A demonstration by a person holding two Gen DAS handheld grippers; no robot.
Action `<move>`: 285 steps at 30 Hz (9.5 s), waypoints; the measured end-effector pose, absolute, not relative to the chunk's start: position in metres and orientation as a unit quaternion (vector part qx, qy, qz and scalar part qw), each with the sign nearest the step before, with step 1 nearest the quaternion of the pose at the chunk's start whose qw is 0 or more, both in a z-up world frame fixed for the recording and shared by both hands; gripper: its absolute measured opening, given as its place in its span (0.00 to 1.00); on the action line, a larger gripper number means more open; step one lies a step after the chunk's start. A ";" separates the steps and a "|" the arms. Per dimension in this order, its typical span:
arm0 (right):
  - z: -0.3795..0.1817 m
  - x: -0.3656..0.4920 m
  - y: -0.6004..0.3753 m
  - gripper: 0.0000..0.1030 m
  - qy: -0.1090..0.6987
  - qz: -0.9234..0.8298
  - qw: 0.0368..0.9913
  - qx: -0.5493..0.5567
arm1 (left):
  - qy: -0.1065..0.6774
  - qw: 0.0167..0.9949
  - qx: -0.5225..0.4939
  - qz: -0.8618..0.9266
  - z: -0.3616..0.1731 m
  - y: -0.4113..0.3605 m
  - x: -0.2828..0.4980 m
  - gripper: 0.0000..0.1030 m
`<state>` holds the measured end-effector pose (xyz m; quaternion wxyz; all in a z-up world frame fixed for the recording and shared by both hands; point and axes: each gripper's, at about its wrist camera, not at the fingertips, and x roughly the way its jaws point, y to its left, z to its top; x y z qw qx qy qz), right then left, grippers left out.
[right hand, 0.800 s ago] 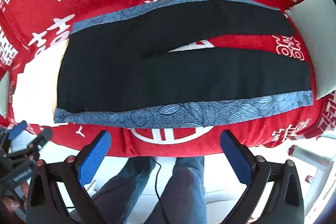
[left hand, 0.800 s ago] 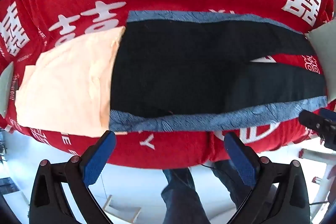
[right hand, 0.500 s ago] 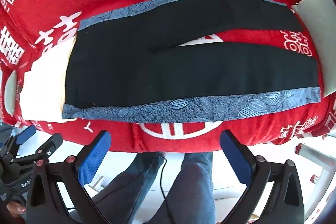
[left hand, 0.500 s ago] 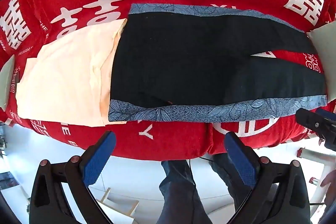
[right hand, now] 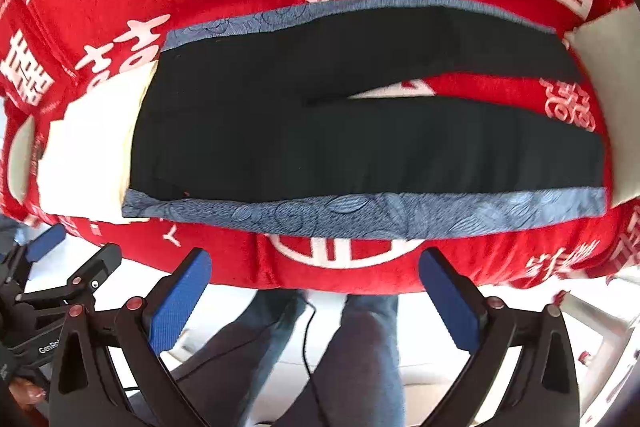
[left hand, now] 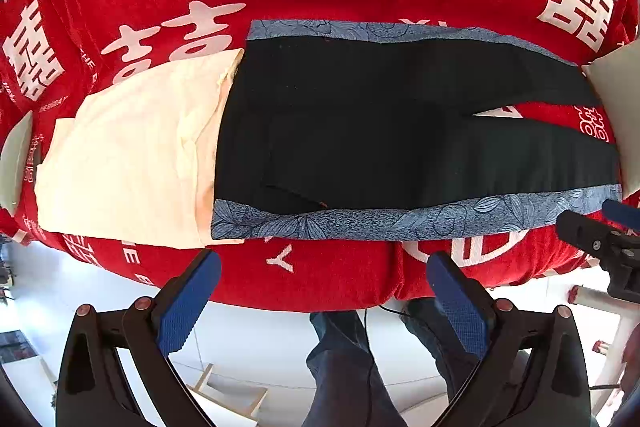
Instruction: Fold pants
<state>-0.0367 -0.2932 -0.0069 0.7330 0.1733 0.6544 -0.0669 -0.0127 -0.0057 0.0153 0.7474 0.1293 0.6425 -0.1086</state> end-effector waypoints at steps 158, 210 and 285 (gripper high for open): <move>-0.200 -0.069 -0.328 0.14 0.376 0.159 0.596 0.691 | 0.658 0.665 -0.345 -0.071 -0.166 0.095 0.022 0.32; -0.095 0.145 -0.411 0.63 0.562 0.183 0.752 0.293 | 0.635 0.746 -0.195 -0.056 -0.157 -0.007 0.284 0.16; -0.137 -0.145 -0.492 0.58 0.619 -0.065 0.678 0.390 | 0.681 0.685 0.063 -0.252 -0.137 -0.251 0.067 0.78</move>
